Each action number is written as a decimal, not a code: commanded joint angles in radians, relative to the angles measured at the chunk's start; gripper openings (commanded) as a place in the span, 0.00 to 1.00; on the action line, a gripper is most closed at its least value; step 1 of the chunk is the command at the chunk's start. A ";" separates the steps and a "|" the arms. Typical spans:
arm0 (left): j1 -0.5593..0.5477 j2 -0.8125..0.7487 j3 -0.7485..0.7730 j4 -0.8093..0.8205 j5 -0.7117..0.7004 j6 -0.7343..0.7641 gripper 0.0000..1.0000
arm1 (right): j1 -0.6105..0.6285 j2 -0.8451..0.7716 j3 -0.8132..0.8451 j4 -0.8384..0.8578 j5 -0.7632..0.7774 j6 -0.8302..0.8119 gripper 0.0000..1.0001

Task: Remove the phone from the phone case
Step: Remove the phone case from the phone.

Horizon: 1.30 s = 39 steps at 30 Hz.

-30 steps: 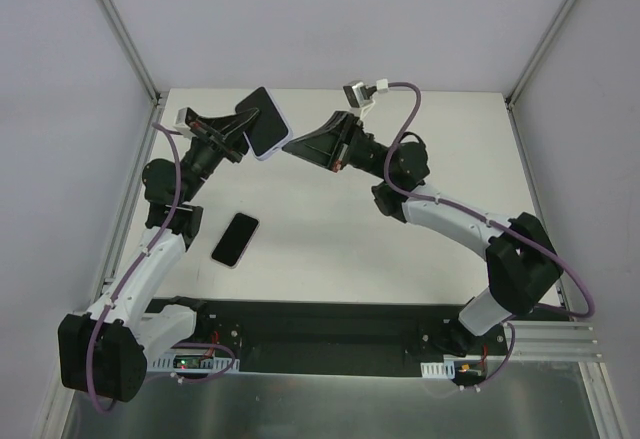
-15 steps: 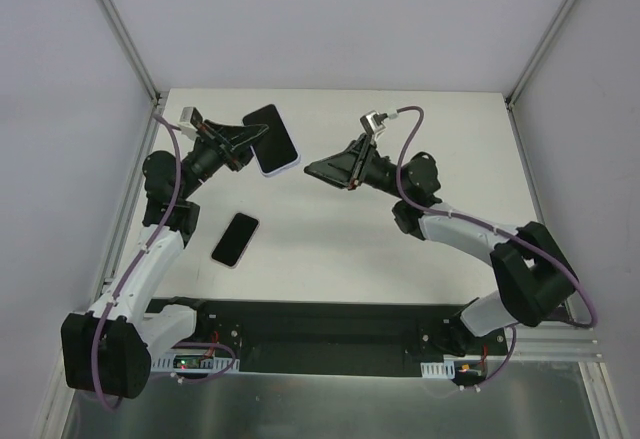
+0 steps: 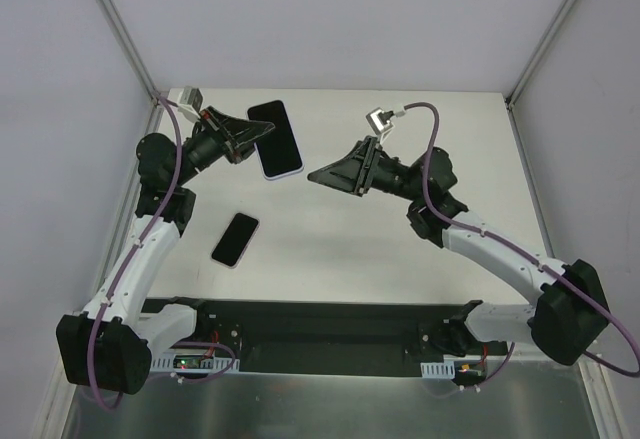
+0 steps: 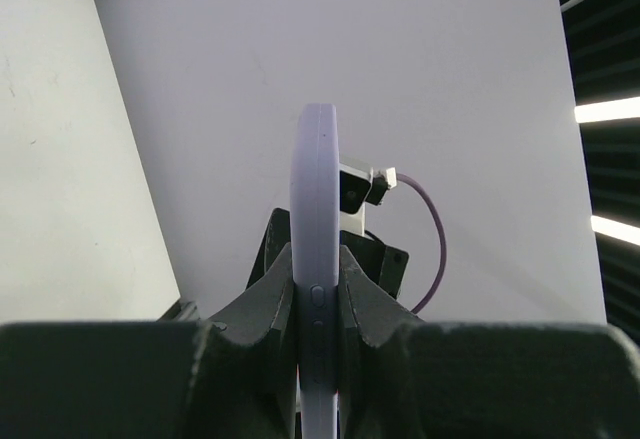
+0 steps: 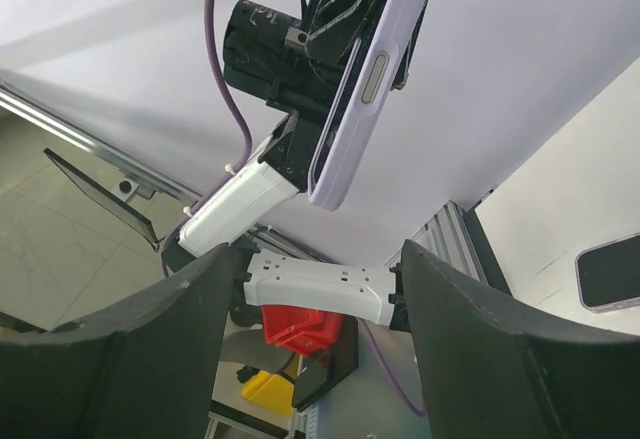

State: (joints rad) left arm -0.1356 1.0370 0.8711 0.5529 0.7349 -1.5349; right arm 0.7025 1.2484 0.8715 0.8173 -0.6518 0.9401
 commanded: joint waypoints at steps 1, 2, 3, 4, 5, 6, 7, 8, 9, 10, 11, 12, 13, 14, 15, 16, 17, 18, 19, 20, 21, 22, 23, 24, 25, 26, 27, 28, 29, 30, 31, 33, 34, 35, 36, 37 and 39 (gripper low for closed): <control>0.008 -0.008 0.046 0.047 0.029 0.029 0.00 | 0.011 0.025 0.070 -0.067 -0.017 -0.055 0.69; 0.007 -0.009 0.046 0.047 0.031 0.032 0.00 | 0.012 0.032 0.089 -0.060 -0.020 -0.055 0.69; 0.007 -0.011 0.046 0.047 0.031 0.030 0.00 | 0.015 0.045 0.095 -0.050 -0.023 -0.052 0.69; 0.008 -0.011 0.045 0.047 0.029 0.029 0.00 | 0.021 0.051 0.107 -0.050 -0.028 -0.052 0.69; 0.008 -0.012 0.045 0.047 0.029 0.028 0.00 | 0.026 0.058 0.116 -0.047 -0.029 -0.053 0.69; 0.007 -0.014 0.045 0.047 0.031 0.030 0.00 | 0.032 0.068 0.130 -0.047 -0.029 -0.052 0.68; 0.007 -0.015 0.042 0.047 0.028 0.027 0.00 | 0.037 0.074 0.136 -0.047 -0.031 -0.053 0.68; 0.008 -0.015 0.042 0.045 0.027 0.028 0.00 | 0.038 0.080 0.141 -0.046 -0.032 -0.052 0.66; 0.008 -0.020 0.042 0.045 0.027 0.027 0.00 | 0.044 0.089 0.147 -0.043 -0.032 -0.050 0.65; 0.007 -0.022 0.040 0.044 0.027 0.027 0.00 | 0.045 0.095 0.149 -0.040 -0.031 -0.047 0.63; 0.008 -0.023 0.042 0.042 0.026 0.028 0.00 | 0.045 0.097 0.150 -0.027 -0.031 -0.041 0.57; 0.007 -0.028 0.042 0.039 0.027 0.030 0.00 | 0.048 0.100 0.150 -0.023 -0.029 -0.037 0.53; 0.008 -0.029 0.040 0.039 0.024 0.029 0.00 | 0.048 0.100 0.146 -0.020 -0.026 -0.034 0.50; 0.007 -0.031 0.040 0.039 0.027 0.028 0.00 | 0.048 0.100 0.144 -0.014 -0.023 -0.031 0.42; 0.007 -0.032 0.040 0.036 0.026 0.028 0.00 | 0.048 0.097 0.141 -0.014 -0.017 -0.030 0.38; 0.007 -0.032 0.039 0.038 0.024 0.028 0.00 | 0.048 0.097 0.136 -0.010 -0.017 -0.030 0.31; 0.007 -0.034 0.040 0.036 0.027 0.028 0.00 | 0.046 0.094 0.136 -0.010 -0.013 -0.029 0.29; 0.007 -0.034 0.040 0.036 0.027 0.028 0.00 | 0.046 0.094 0.135 -0.012 -0.011 -0.029 0.29; 0.007 -0.035 0.040 0.036 0.026 0.027 0.00 | 0.048 0.094 0.135 -0.010 -0.011 -0.027 0.29; 0.008 -0.035 0.040 0.038 0.026 0.027 0.00 | 0.048 0.095 0.135 -0.009 -0.009 -0.026 0.29; 0.007 -0.037 0.042 0.036 0.027 0.028 0.00 | 0.046 0.095 0.135 -0.007 -0.009 -0.024 0.31; 0.007 -0.037 0.040 0.036 0.027 0.027 0.00 | 0.048 0.095 0.135 -0.006 -0.009 -0.024 0.37; 0.008 -0.038 0.040 0.035 0.027 0.028 0.00 | 0.046 0.097 0.135 -0.003 -0.008 -0.023 0.39; 0.007 -0.041 0.040 0.033 0.024 0.028 0.00 | 0.048 0.095 0.133 -0.001 -0.006 -0.020 0.41; 0.008 -0.043 0.039 0.032 0.024 0.028 0.00 | 0.046 0.095 0.133 -0.001 -0.003 -0.020 0.44; 0.007 -0.042 0.039 0.031 0.027 0.028 0.00 | 0.045 0.095 0.133 0.002 -0.002 -0.018 0.44; 0.008 -0.045 0.037 0.033 0.027 0.028 0.00 | 0.046 0.094 0.133 0.002 0.000 -0.017 0.45; 0.007 -0.046 0.037 0.032 0.024 0.028 0.00 | 0.043 0.095 0.133 0.002 0.001 -0.017 0.44; 0.008 -0.046 0.037 0.031 0.026 0.030 0.00 | 0.045 0.095 0.132 0.002 0.003 -0.017 0.44; 0.008 -0.048 0.035 0.031 0.024 0.030 0.00 | 0.043 0.095 0.126 0.003 0.010 -0.015 0.44; 0.007 -0.048 0.035 0.031 0.026 0.029 0.00 | 0.042 0.095 0.124 0.006 0.012 -0.012 0.42; 0.007 -0.051 0.034 0.030 0.024 0.030 0.00 | 0.037 0.094 0.116 0.009 0.021 -0.006 0.41; 0.008 -0.052 0.034 0.030 0.024 0.029 0.00 | 0.035 0.095 0.115 0.016 0.023 -0.004 0.40; 0.008 -0.051 0.034 0.030 0.026 0.030 0.00 | 0.034 0.095 0.113 0.017 0.024 0.000 0.40; 0.008 -0.052 0.032 0.030 0.027 0.032 0.00 | 0.031 0.095 0.113 0.020 0.026 0.002 0.40; 0.008 -0.054 0.032 0.030 0.026 0.030 0.00 | 0.029 0.097 0.113 0.028 0.026 0.002 0.40; 0.008 -0.052 0.032 0.028 0.027 0.033 0.00 | 0.029 0.098 0.118 0.032 0.024 0.008 0.40</control>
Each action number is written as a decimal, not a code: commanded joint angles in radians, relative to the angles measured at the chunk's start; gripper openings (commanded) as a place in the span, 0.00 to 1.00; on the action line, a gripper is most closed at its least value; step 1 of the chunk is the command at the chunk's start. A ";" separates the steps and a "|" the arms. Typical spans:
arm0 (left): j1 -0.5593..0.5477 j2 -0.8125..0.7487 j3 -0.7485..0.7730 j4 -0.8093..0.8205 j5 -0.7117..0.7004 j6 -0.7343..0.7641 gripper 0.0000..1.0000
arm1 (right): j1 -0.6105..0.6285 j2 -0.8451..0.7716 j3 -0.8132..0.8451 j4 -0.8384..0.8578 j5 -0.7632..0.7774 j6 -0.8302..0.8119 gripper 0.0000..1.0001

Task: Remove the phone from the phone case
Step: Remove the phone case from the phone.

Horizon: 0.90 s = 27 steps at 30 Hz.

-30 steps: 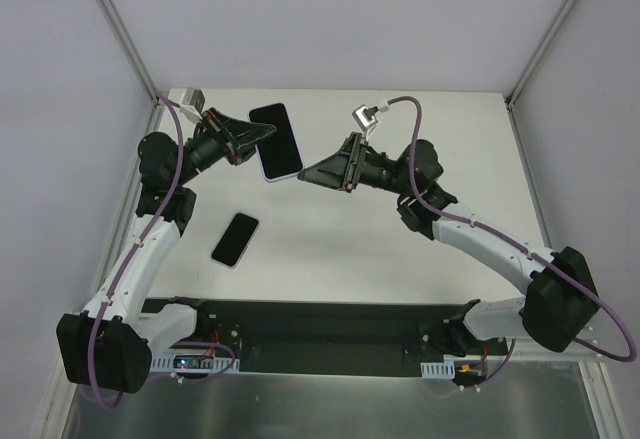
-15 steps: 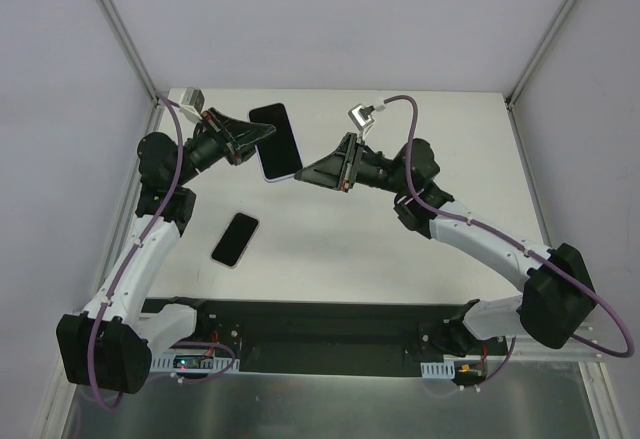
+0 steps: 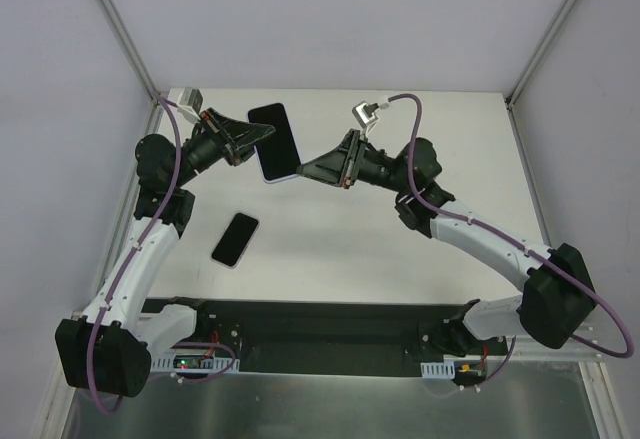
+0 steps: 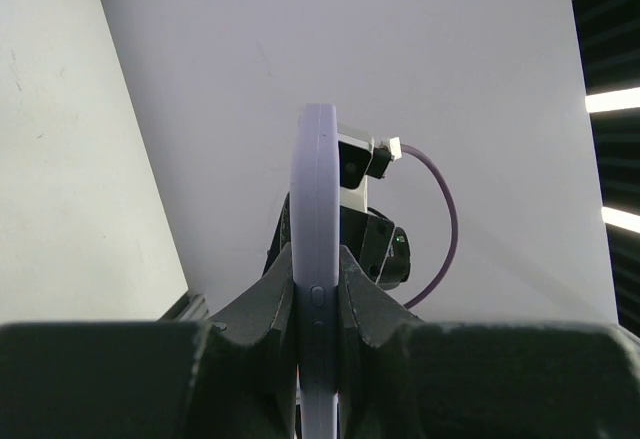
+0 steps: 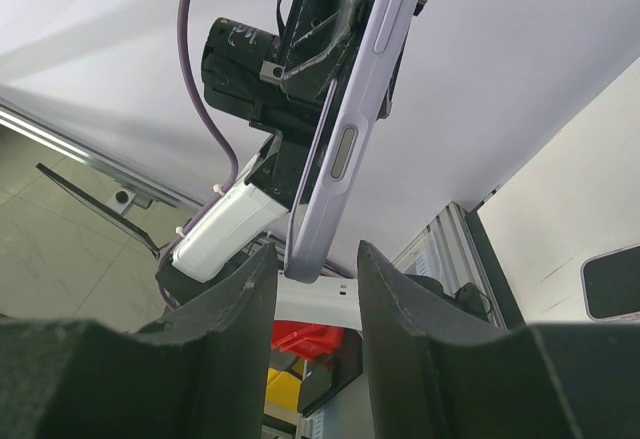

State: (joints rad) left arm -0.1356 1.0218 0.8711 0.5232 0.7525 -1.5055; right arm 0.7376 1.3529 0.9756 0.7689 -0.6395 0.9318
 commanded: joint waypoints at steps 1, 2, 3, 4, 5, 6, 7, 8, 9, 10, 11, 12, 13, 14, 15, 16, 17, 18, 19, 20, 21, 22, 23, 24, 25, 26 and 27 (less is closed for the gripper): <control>0.007 -0.038 0.031 0.058 0.008 0.005 0.00 | -0.006 -0.005 0.020 0.084 0.012 0.018 0.39; 0.008 -0.039 0.031 0.058 0.008 0.005 0.00 | -0.006 0.000 0.021 0.086 0.011 0.021 0.39; 0.008 -0.039 0.031 0.057 0.007 0.004 0.00 | -0.006 0.002 0.025 0.087 0.008 0.024 0.38; 0.008 -0.039 0.029 0.057 0.005 0.005 0.00 | -0.006 0.002 0.028 0.089 0.005 0.025 0.33; 0.008 -0.042 0.029 0.057 0.005 0.005 0.00 | -0.007 0.005 0.028 0.090 0.001 0.027 0.31; 0.008 -0.042 0.028 0.057 0.004 0.004 0.00 | -0.006 0.006 0.028 0.092 0.001 0.030 0.30; 0.008 -0.042 0.026 0.055 0.001 0.004 0.00 | -0.006 0.008 0.028 0.098 0.000 0.033 0.27; 0.008 -0.043 0.028 0.054 0.001 0.005 0.00 | -0.004 0.011 0.026 0.102 -0.003 0.036 0.27; 0.008 -0.045 0.026 0.052 -0.001 0.004 0.00 | -0.004 0.012 0.025 0.107 -0.005 0.044 0.26; 0.008 -0.045 0.026 0.049 -0.002 0.005 0.00 | -0.004 0.014 0.025 0.119 -0.006 0.048 0.22; 0.008 -0.046 0.026 0.044 -0.004 0.007 0.00 | -0.001 0.020 0.025 0.124 -0.011 0.055 0.18; 0.008 -0.046 0.025 0.043 -0.005 0.008 0.00 | -0.003 0.022 0.025 0.130 -0.012 0.058 0.04; 0.008 -0.042 0.020 0.044 -0.004 0.004 0.00 | 0.002 0.020 0.020 0.176 -0.014 0.070 0.01; 0.008 -0.031 0.010 0.098 -0.002 -0.010 0.00 | 0.005 0.023 0.009 0.220 -0.012 0.082 0.01; 0.010 -0.020 -0.024 0.133 -0.004 -0.062 0.00 | 0.005 0.026 -0.011 0.266 -0.009 0.100 0.01; 0.013 -0.008 -0.044 0.171 -0.007 -0.088 0.00 | 0.003 0.043 -0.020 0.370 -0.008 0.145 0.01; 0.013 0.016 -0.067 0.234 -0.012 -0.113 0.00 | 0.005 0.057 -0.026 0.435 -0.005 0.174 0.01; 0.013 0.030 -0.108 0.280 -0.015 -0.168 0.00 | 0.003 0.070 -0.037 0.493 0.000 0.202 0.01; 0.013 0.044 -0.125 0.323 -0.018 -0.197 0.00 | 0.003 0.084 -0.037 0.597 0.004 0.226 0.01; 0.013 0.069 -0.139 0.354 -0.019 -0.220 0.00 | 0.006 0.109 -0.034 0.627 -0.003 0.255 0.01; 0.013 0.078 -0.156 0.397 -0.024 -0.255 0.00 | 0.009 0.115 -0.034 0.645 -0.006 0.256 0.01; 0.013 0.081 -0.159 0.408 -0.025 -0.269 0.00 | 0.013 0.118 -0.031 0.664 -0.011 0.245 0.01; 0.013 0.087 -0.162 0.416 -0.028 -0.280 0.00 | 0.020 0.124 -0.026 0.662 -0.031 0.222 0.01; 0.013 0.087 -0.158 0.425 -0.030 -0.303 0.00 | 0.023 0.129 -0.020 0.662 -0.040 0.214 0.01; 0.013 0.089 -0.156 0.434 -0.031 -0.317 0.00 | 0.025 0.143 -0.011 0.673 -0.049 0.213 0.01; 0.013 0.093 -0.156 0.452 -0.035 -0.355 0.00 | 0.029 0.149 -0.005 0.678 -0.066 0.210 0.01; 0.013 0.093 -0.153 0.472 -0.039 -0.376 0.00 | 0.031 0.158 -0.002 0.681 -0.072 0.205 0.01</control>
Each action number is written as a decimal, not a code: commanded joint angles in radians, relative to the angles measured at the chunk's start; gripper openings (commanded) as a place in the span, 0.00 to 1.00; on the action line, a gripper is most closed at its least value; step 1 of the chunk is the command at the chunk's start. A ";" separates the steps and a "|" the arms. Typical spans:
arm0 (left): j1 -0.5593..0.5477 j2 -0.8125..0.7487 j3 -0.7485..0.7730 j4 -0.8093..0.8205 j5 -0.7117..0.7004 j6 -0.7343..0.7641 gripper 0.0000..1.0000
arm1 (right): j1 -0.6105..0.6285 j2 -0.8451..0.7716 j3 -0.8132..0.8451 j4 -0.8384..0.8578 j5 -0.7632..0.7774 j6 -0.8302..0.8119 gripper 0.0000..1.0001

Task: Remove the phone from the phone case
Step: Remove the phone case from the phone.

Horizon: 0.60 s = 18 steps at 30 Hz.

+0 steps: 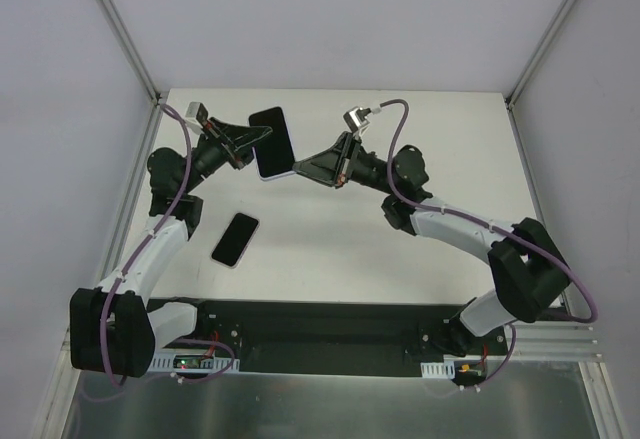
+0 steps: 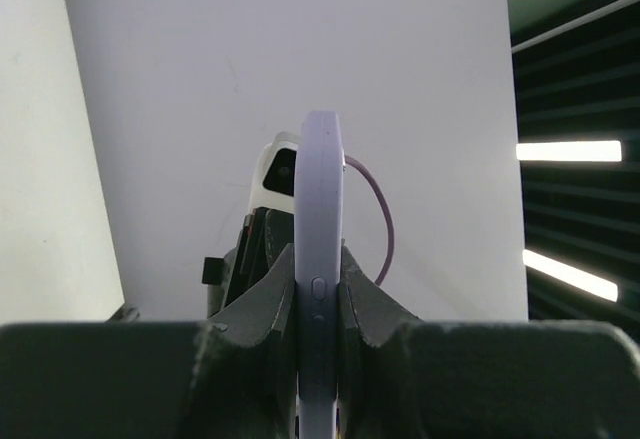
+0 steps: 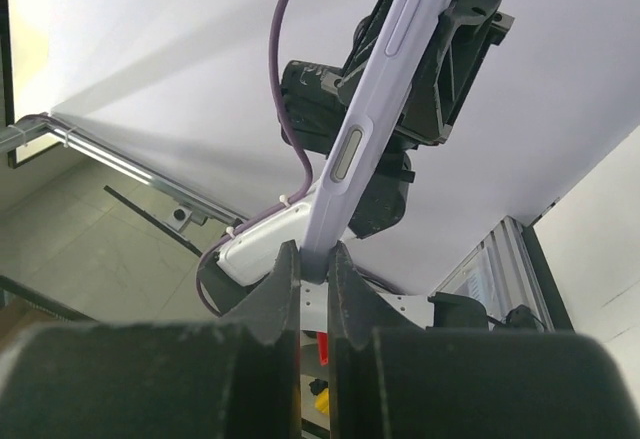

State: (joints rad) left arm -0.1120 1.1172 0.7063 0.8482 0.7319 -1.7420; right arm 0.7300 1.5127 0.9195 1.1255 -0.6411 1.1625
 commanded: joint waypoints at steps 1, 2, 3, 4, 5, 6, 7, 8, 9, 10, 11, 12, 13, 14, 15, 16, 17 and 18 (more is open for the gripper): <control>-0.011 0.000 0.015 0.184 -0.019 -0.161 0.00 | 0.040 0.013 0.056 0.344 -0.075 -0.026 0.01; -0.011 0.000 0.018 0.195 -0.022 -0.198 0.00 | 0.039 0.021 0.058 0.358 -0.083 -0.026 0.01; -0.011 -0.002 0.027 0.206 -0.023 -0.214 0.00 | 0.040 0.029 0.058 0.387 -0.084 -0.020 0.01; -0.011 -0.003 0.031 0.213 -0.026 -0.227 0.00 | 0.040 0.044 0.058 0.402 -0.086 -0.014 0.01; -0.011 -0.014 0.038 0.212 -0.028 -0.246 0.00 | 0.040 0.049 0.059 0.407 -0.092 -0.017 0.01; -0.011 -0.019 0.053 0.212 -0.026 -0.252 0.00 | 0.043 0.050 0.061 0.407 -0.097 -0.033 0.01; -0.011 -0.029 0.058 0.206 -0.028 -0.260 0.00 | 0.042 0.055 0.062 0.405 -0.098 -0.037 0.01; -0.011 -0.036 0.061 0.204 -0.028 -0.272 0.00 | 0.045 0.058 0.071 0.407 -0.104 -0.043 0.01; -0.011 -0.042 0.065 0.198 -0.031 -0.277 0.00 | 0.045 0.058 0.076 0.407 -0.106 -0.047 0.01; -0.011 -0.059 0.065 0.193 -0.035 -0.281 0.00 | 0.046 0.063 0.082 0.407 -0.112 -0.053 0.01; -0.011 -0.065 0.064 0.187 -0.038 -0.292 0.00 | 0.046 0.063 0.087 0.407 -0.115 -0.060 0.01; -0.011 -0.072 0.062 0.183 -0.042 -0.298 0.00 | 0.046 0.066 0.094 0.407 -0.115 -0.064 0.01; -0.012 -0.085 0.062 0.184 -0.049 -0.304 0.00 | 0.046 0.069 0.097 0.405 -0.117 -0.078 0.01; -0.014 -0.091 0.062 0.183 -0.051 -0.318 0.00 | 0.046 0.072 0.099 0.407 -0.120 -0.083 0.01; -0.012 -0.097 0.062 0.180 -0.054 -0.324 0.00 | 0.046 0.079 0.104 0.407 -0.120 -0.087 0.01; -0.017 -0.111 0.064 0.178 -0.061 -0.327 0.00 | 0.048 0.084 0.107 0.407 -0.126 -0.099 0.01; -0.020 -0.118 0.065 0.172 -0.066 -0.338 0.00 | 0.048 0.087 0.110 0.405 -0.129 -0.104 0.01; -0.023 -0.125 0.067 0.170 -0.069 -0.340 0.00 | 0.049 0.096 0.117 0.407 -0.131 -0.112 0.01</control>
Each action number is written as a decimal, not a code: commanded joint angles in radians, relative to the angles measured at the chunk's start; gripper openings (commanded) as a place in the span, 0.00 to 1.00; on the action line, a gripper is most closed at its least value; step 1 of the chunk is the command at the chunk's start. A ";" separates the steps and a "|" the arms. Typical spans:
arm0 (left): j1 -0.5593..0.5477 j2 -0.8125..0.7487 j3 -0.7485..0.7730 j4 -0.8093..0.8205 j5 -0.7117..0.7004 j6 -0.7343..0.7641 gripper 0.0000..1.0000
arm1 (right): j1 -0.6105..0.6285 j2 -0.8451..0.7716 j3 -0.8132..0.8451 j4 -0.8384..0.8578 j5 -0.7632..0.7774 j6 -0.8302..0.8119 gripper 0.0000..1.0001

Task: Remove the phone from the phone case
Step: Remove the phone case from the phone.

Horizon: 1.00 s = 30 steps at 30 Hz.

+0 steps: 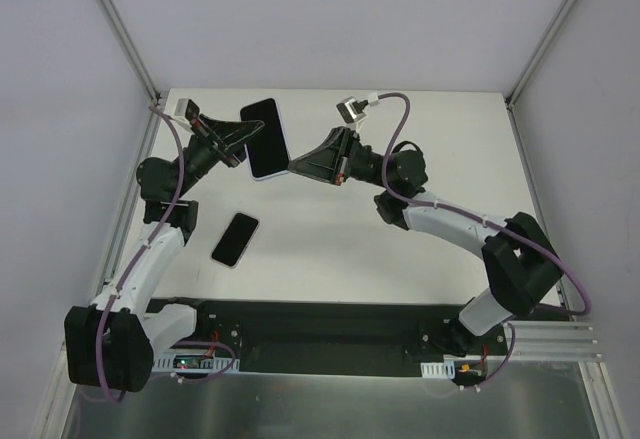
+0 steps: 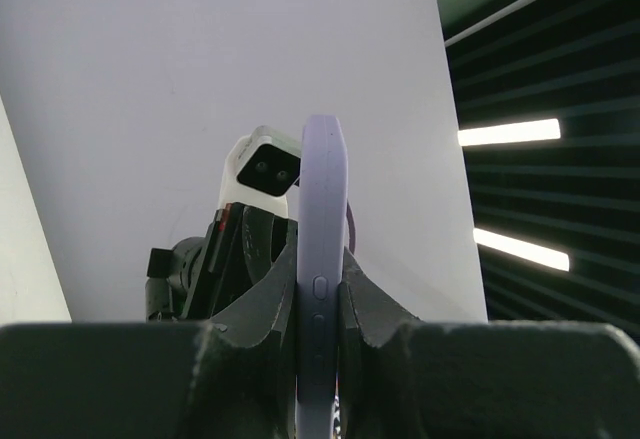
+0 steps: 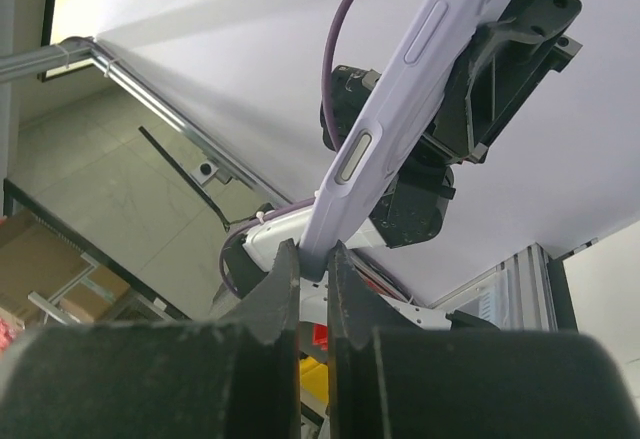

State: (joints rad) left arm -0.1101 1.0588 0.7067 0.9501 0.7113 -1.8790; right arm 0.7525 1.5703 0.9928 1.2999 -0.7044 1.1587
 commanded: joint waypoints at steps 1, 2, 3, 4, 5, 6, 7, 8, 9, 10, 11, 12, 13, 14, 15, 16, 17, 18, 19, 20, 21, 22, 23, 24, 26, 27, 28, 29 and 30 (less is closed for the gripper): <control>-0.028 -0.077 0.068 0.065 -0.049 -0.206 0.00 | 0.027 0.042 0.050 0.234 -0.073 -0.111 0.01; -0.030 -0.083 0.069 0.064 -0.053 -0.212 0.00 | 0.030 0.046 0.058 0.233 -0.078 -0.116 0.01; -0.031 -0.089 0.071 0.062 -0.053 -0.216 0.00 | 0.031 0.053 0.066 0.234 -0.082 -0.119 0.01; -0.031 -0.095 0.073 0.064 -0.053 -0.219 0.00 | 0.036 0.056 0.081 0.233 -0.089 -0.122 0.01; -0.033 -0.098 0.073 0.062 -0.055 -0.226 0.00 | 0.036 0.060 0.090 0.233 -0.093 -0.125 0.01; -0.033 -0.100 0.071 0.064 -0.058 -0.229 0.00 | 0.036 0.069 0.099 0.234 -0.098 -0.125 0.01; -0.033 -0.108 0.071 0.064 -0.059 -0.232 0.00 | 0.041 0.073 0.116 0.234 -0.105 -0.126 0.01; -0.034 -0.112 0.070 0.064 -0.061 -0.233 0.00 | 0.042 0.079 0.122 0.234 -0.109 -0.126 0.01; -0.034 -0.112 0.070 0.064 -0.062 -0.236 0.00 | 0.044 0.086 0.127 0.234 -0.109 -0.125 0.01; -0.034 -0.118 0.066 0.064 -0.064 -0.241 0.00 | 0.047 0.089 0.133 0.234 -0.116 -0.126 0.01; -0.036 -0.121 0.066 0.064 -0.065 -0.244 0.00 | 0.050 0.094 0.144 0.234 -0.119 -0.128 0.01; -0.034 -0.123 0.066 0.064 -0.065 -0.243 0.00 | 0.053 0.103 0.150 0.234 -0.124 -0.126 0.01; -0.036 -0.128 0.066 0.065 -0.064 -0.247 0.00 | 0.060 0.108 0.159 0.233 -0.139 -0.125 0.01; -0.036 -0.128 0.065 0.065 -0.065 -0.247 0.00 | 0.065 0.112 0.174 0.234 -0.145 -0.123 0.01; -0.036 -0.128 0.063 0.067 -0.067 -0.249 0.00 | 0.068 0.119 0.184 0.234 -0.150 -0.123 0.01; -0.036 -0.132 0.062 0.067 -0.069 -0.253 0.00 | 0.074 0.122 0.188 0.233 -0.161 -0.123 0.01; -0.036 -0.132 0.059 0.073 -0.069 -0.255 0.00 | 0.076 0.123 0.193 0.234 -0.162 -0.125 0.01; -0.036 -0.132 0.059 0.075 -0.067 -0.258 0.00 | 0.077 0.128 0.199 0.233 -0.162 -0.123 0.01; -0.036 -0.134 0.059 0.076 -0.069 -0.259 0.00 | 0.077 0.129 0.201 0.234 -0.168 -0.122 0.01; -0.036 -0.134 0.059 0.078 -0.070 -0.264 0.00 | 0.079 0.132 0.204 0.234 -0.171 -0.122 0.01; -0.036 -0.135 0.059 0.081 -0.070 -0.266 0.00 | 0.079 0.134 0.205 0.234 -0.170 -0.122 0.01; -0.036 -0.137 0.059 0.081 -0.069 -0.266 0.00 | 0.079 0.135 0.204 0.234 -0.168 -0.122 0.01; -0.036 -0.140 0.057 0.081 -0.069 -0.266 0.00 | 0.079 0.137 0.204 0.234 -0.162 -0.123 0.01; -0.036 -0.140 0.057 0.081 -0.070 -0.266 0.00 | 0.079 0.138 0.202 0.234 -0.152 -0.119 0.01; -0.036 -0.145 0.053 0.081 -0.070 -0.267 0.00 | 0.079 0.143 0.202 0.231 -0.132 -0.103 0.01; -0.036 -0.148 0.051 0.081 -0.070 -0.269 0.00 | 0.077 0.151 0.202 0.231 -0.123 -0.094 0.01; -0.036 -0.151 0.050 0.079 -0.070 -0.269 0.00 | 0.074 0.157 0.202 0.228 -0.097 -0.080 0.01; -0.036 -0.152 0.047 0.081 -0.069 -0.269 0.00 | 0.070 0.160 0.198 0.207 -0.081 -0.070 0.01; -0.036 -0.155 0.047 0.079 -0.072 -0.269 0.00 | 0.067 0.166 0.195 0.190 -0.069 -0.054 0.01</control>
State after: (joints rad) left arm -0.1120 0.9592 0.7116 0.9329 0.6411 -1.9236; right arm 0.8127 1.6836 1.1687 1.3663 -0.8345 1.1141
